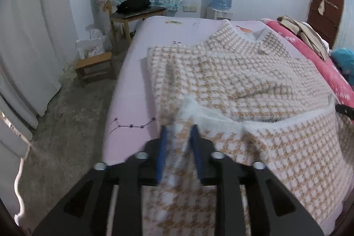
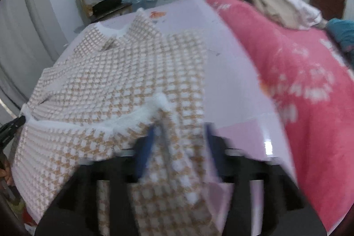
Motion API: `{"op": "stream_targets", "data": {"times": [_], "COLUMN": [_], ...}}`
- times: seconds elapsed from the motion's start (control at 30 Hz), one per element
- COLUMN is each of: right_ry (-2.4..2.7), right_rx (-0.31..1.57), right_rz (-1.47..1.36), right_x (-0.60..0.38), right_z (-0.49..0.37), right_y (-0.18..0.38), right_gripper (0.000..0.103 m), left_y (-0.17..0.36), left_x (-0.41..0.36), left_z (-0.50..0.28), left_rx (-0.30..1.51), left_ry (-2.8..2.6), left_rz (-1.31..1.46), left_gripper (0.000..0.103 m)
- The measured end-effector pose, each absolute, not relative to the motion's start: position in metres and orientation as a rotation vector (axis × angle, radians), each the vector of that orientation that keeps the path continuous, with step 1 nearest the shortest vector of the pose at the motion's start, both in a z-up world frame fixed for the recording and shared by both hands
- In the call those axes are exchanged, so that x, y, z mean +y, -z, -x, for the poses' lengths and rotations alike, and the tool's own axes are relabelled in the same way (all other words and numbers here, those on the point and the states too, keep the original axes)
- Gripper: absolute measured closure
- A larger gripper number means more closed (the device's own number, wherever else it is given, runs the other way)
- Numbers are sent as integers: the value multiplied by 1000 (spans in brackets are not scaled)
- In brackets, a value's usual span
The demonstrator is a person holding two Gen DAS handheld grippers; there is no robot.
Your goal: Fold large clothes
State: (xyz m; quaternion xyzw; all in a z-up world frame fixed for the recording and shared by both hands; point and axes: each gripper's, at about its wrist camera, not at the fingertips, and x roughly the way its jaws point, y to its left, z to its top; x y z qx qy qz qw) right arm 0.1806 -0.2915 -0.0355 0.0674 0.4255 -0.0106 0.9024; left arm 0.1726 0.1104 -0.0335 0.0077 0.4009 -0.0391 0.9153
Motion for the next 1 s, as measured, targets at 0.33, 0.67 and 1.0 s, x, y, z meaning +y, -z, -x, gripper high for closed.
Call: {"op": "stream_targets", "data": {"times": [0.33,0.67,1.0], "right_ry": [-193,-285,-453], "right_rx": [861,1040,944], "right_rz": [-259,-203,-44], "right_x": [-261,-203,-174], "right_z": [-134,-177,-106], "right_y": [-1,56,5], "right_gripper": [45,73,76], "left_y": [-13,46,12], "left_x": [98,47,27], "left_z": [-117,-130,-69], "left_rx": [768,981,916], "left_ry": [416,406,666], "left_rz": [174,81,-41], "left_gripper": [69,69,69]}}
